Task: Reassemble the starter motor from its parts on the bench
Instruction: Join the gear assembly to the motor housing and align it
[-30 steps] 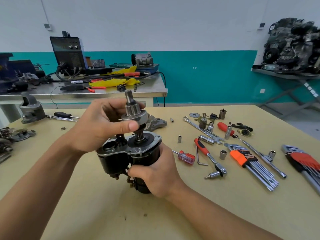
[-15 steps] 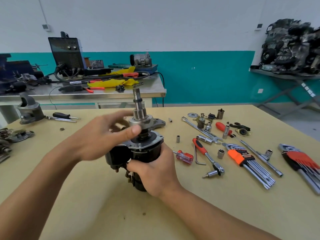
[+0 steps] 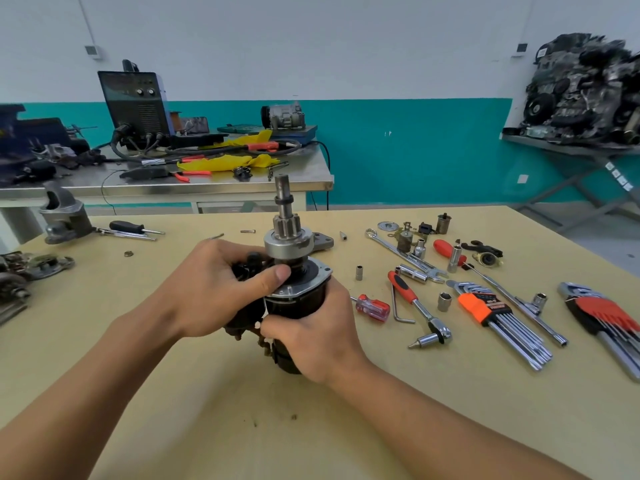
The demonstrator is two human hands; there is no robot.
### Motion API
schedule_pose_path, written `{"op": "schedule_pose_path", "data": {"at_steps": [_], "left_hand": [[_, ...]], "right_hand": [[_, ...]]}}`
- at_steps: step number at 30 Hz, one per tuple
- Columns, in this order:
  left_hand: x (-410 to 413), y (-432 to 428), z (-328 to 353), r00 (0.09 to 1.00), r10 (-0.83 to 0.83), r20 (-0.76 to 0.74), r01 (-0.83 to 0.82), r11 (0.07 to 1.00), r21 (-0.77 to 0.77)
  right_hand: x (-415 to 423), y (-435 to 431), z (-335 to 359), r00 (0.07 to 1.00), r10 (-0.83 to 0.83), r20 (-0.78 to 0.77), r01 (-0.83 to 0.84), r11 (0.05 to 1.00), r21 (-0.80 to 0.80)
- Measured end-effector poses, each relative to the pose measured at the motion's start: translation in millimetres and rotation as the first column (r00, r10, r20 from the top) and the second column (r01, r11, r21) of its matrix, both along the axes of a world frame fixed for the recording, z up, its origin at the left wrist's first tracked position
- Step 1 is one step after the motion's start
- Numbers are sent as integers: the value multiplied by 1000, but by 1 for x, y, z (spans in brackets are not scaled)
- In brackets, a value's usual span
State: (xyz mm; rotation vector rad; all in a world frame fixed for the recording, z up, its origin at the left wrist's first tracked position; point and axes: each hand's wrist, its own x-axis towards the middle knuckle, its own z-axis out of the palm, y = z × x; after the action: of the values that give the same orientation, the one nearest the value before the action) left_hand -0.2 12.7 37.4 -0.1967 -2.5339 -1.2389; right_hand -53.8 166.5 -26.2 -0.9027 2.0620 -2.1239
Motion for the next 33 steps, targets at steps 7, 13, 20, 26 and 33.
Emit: {"op": "schedule_pose_path", "data": {"at_steps": [7,13,20,26,33], "left_hand": [[-1,-2,-6,999,12,-45,-13,1000,-17],[-4,-1,-5,998,11,-61,-15,998,-62],[-5,-5,-9,998,3,-57,-6,999,-41],[-8,-8,-13,998,4,-69,-7,999,-36],[-9,-8,-25,988,-29,-149,46,993,109]], "right_hand": [[5,-4,-5,998,-59,-7,59,998,-4],[-6,3,2,999,47,-5,-47,998,46],[-10,5,1,995,90,-32,-87,993,85],[-35,32,21,764,605,223,-571,796,-203],[-17,7,0,938,289,190,-260,951,-166]]}}
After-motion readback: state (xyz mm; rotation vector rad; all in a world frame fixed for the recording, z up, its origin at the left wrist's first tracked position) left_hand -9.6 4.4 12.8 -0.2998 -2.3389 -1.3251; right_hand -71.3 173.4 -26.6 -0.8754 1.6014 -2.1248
